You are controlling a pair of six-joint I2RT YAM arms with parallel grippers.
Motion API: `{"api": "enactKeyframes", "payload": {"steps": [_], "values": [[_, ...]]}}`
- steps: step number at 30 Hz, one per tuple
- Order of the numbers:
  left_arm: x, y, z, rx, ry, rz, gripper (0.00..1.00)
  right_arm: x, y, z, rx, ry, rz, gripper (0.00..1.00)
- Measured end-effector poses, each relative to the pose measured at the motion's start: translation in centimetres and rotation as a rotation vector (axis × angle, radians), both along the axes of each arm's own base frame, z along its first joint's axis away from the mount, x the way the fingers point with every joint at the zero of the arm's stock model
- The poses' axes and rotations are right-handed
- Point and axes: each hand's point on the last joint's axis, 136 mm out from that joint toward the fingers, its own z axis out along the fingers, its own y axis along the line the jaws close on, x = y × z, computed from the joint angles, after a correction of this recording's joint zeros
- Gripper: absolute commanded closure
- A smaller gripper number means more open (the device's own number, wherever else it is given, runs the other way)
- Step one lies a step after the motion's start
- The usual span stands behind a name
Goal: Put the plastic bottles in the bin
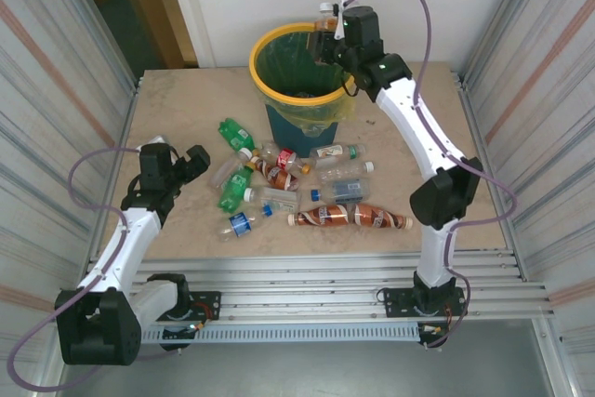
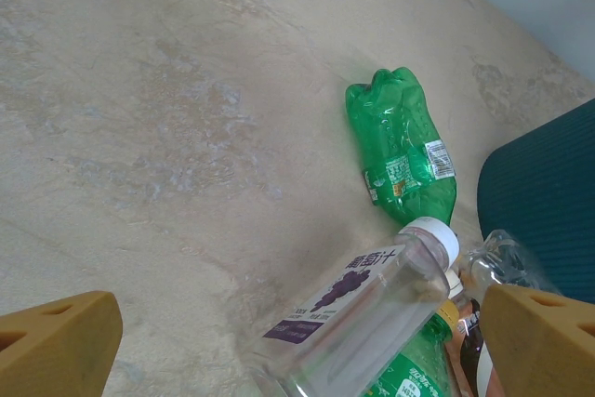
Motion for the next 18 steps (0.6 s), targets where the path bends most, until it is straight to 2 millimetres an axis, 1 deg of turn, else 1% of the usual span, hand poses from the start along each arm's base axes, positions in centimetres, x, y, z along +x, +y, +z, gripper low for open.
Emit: {"api": "enactKeyframes", "payload": {"steps": [6, 10, 13, 15, 18], "values": [[0.0, 0.0, 0.0, 0.0, 0.001, 0.0, 0.01, 1.6, 2.0, -2.8, -0.056, 0.042, 0.032, 0.53], [0.0, 0.0, -0.1, 0.0, 0.003, 0.0, 0.01, 1.9, 2.8, -5.4, -0.101, 0.089, 0.051, 0.51], [0.1, 0.0, -0.4, 0.0, 0.012, -0.001, 0.01, 1.9, 3.2, -6.9, -0.127, 0.114, 0.063, 0.46], [0.1, 0.0, -0.5, -0.001, 0.017, -0.002, 0.01, 2.0, 3.4, -7.7, -0.141, 0.128, 0.068, 0.4], [0.1, -0.1, -0.6, -0.001, 0.02, -0.003, 0.01, 2.0, 3.4, -8.4, -0.154, 0.143, 0.071, 0.32]]}}
